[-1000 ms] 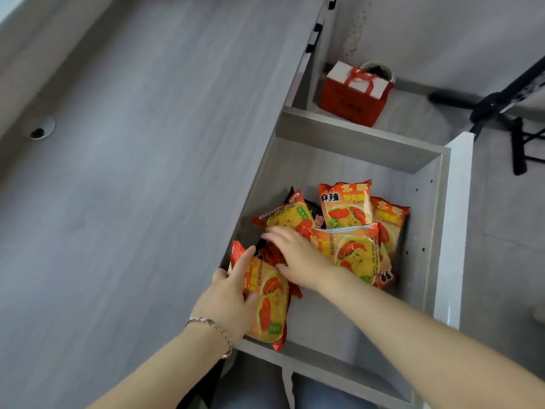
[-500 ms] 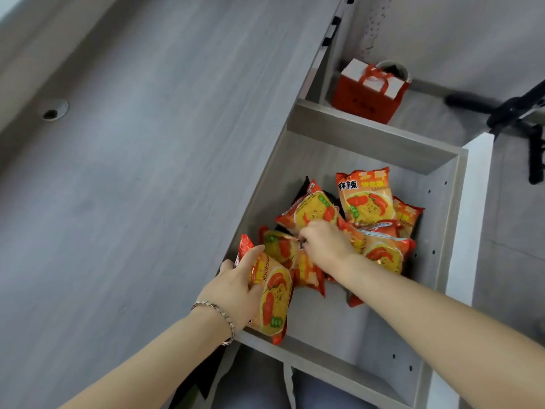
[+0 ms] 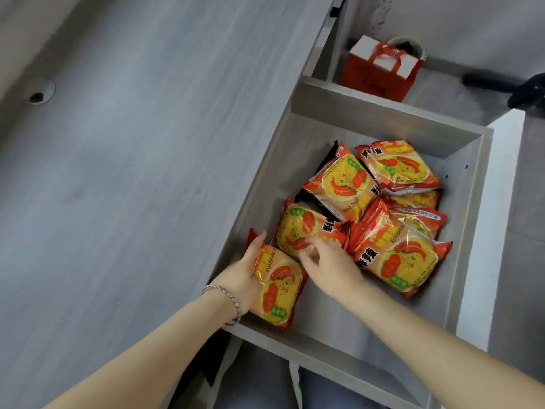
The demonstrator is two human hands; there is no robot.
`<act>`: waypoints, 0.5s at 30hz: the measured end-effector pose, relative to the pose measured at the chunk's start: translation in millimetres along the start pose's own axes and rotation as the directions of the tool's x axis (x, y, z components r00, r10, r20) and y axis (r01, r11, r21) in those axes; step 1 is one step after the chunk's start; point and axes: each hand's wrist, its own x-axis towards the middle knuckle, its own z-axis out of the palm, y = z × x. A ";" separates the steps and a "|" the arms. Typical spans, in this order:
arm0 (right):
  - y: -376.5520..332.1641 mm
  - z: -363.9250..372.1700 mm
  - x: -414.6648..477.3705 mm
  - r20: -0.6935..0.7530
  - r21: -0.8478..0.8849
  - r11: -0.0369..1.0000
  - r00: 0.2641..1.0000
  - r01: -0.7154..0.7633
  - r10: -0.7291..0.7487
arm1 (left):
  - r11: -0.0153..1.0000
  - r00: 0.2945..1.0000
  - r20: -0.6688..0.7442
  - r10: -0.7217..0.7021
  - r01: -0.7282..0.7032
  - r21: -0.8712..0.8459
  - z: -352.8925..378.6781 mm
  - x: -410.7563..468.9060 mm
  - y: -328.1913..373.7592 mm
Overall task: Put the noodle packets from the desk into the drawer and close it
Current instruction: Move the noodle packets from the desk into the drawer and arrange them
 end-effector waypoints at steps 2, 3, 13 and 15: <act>7.1 22.4 0.9 0.175 0.132 0.970 0.968 -0.203 0.179 | 0.998 0.999 0.028 -0.015 0.014 0.057 5.4 6.6 -0.3; 7.5 30.5 1.7 0.175 0.186 0.960 0.969 -0.208 0.175 | 0.997 0.997 0.029 -0.067 0.065 0.045 7.1 12.1 -0.7; -8.2 67.1 2.4 0.217 0.224 0.971 0.975 -0.086 0.036 | 0.752 0.963 -0.260 -0.070 0.223 0.621 37.2 33.2 -23.9; -4.9 61.1 2.8 0.281 0.215 0.976 0.960 -0.045 -0.018 | 0.640 0.983 -0.159 0.090 0.065 0.766 42.7 35.6 -25.6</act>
